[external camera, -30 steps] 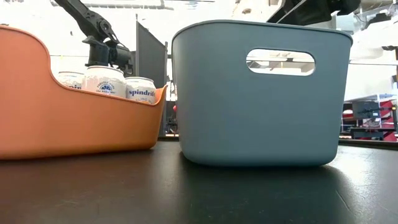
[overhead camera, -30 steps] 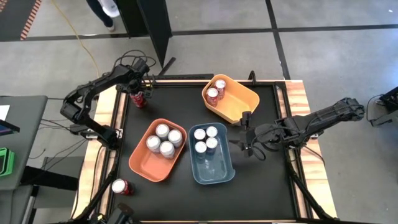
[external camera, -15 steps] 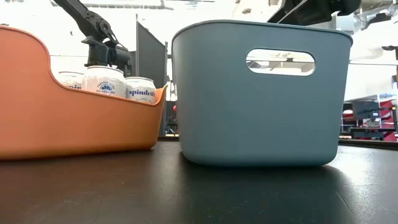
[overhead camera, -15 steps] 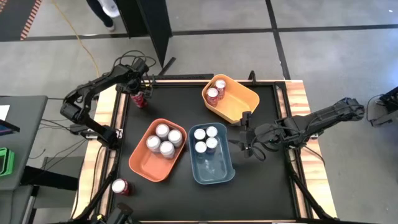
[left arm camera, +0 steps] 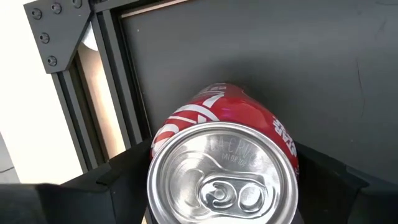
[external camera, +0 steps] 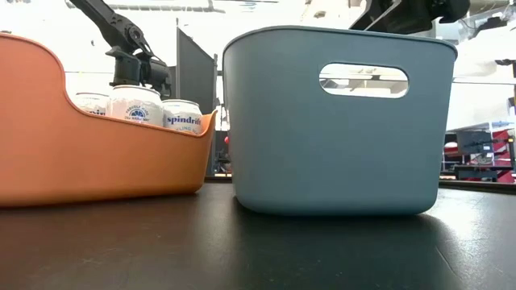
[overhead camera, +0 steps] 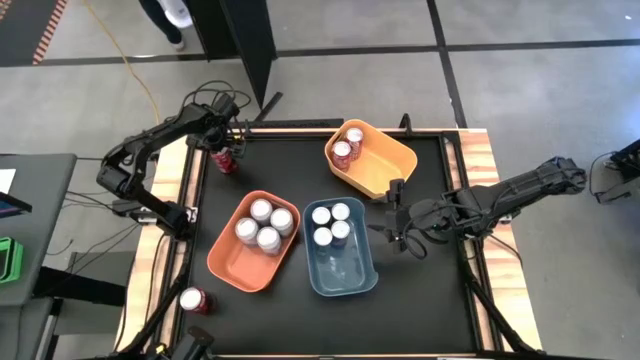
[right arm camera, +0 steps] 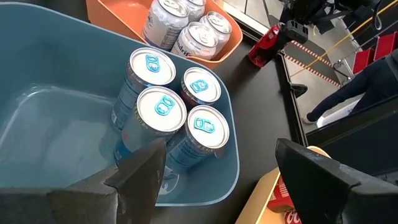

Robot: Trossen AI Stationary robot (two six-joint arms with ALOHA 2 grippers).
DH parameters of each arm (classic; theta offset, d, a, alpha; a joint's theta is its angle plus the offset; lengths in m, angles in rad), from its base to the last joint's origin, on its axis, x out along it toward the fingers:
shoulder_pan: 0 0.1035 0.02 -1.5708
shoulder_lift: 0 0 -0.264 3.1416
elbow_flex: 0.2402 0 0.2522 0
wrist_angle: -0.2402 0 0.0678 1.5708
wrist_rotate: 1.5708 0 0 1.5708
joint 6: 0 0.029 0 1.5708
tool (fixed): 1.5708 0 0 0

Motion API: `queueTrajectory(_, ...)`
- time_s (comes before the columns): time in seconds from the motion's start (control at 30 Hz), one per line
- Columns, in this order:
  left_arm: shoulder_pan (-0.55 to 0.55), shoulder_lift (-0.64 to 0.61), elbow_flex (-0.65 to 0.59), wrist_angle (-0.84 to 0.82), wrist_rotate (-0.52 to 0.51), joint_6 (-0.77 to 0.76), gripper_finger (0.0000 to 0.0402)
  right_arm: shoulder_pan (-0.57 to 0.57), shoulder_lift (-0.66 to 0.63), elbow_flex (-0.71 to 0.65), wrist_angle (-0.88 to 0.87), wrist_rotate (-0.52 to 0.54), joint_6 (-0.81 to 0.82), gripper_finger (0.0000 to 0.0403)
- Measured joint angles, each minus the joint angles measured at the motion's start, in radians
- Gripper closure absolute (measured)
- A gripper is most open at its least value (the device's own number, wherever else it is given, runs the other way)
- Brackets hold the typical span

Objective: Sort soda cans
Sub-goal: Put the top red soda can into the yellow bin

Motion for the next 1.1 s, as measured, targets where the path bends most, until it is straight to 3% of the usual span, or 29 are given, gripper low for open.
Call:
queueTrajectory(0.4,-0.024,-0.020,0.015,-0.046,0.003,0.069,0.0098,0.000,0.000,0.000,0.001,0.000,0.001,0.0080)
queueTrajectory(0.77,-0.085,-0.146,0.099,-0.155,0.001,0.149,0.0098,0.000,0.000,0.000,0.044,0.000,0.002,0.0080)
queueTrajectory(1.1,-0.255,-0.303,0.235,-0.177,0.056,0.159,0.0098,0.000,0.000,0.000,0.056,0.000,0.008,0.0080)
